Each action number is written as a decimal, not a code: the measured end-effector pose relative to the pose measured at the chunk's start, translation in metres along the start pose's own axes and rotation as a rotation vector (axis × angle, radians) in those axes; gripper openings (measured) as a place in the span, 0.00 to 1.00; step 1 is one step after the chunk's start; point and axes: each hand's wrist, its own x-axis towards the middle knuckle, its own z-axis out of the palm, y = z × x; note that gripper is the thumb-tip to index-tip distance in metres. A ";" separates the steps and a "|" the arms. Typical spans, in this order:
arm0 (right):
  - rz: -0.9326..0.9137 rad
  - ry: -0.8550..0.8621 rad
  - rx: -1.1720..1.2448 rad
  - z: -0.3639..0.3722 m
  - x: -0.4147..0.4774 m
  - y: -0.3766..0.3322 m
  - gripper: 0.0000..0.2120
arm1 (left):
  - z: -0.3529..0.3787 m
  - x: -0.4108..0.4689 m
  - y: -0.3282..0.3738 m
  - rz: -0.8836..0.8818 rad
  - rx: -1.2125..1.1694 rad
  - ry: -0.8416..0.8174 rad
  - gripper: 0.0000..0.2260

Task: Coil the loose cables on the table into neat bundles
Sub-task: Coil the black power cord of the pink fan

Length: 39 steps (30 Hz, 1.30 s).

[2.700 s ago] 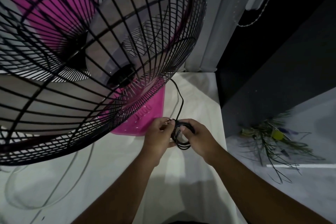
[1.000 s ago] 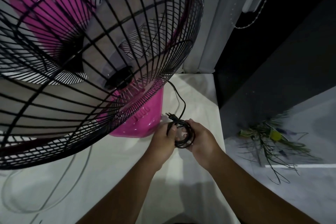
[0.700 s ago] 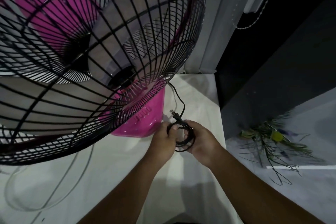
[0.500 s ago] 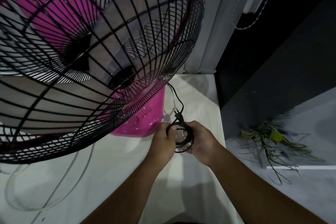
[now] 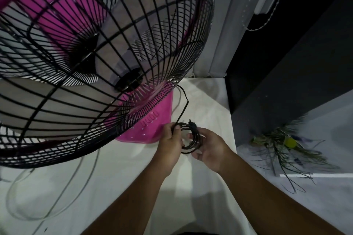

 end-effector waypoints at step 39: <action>-0.363 0.006 -0.394 0.000 0.026 -0.018 0.11 | -0.016 0.031 0.019 0.134 0.543 -0.246 0.14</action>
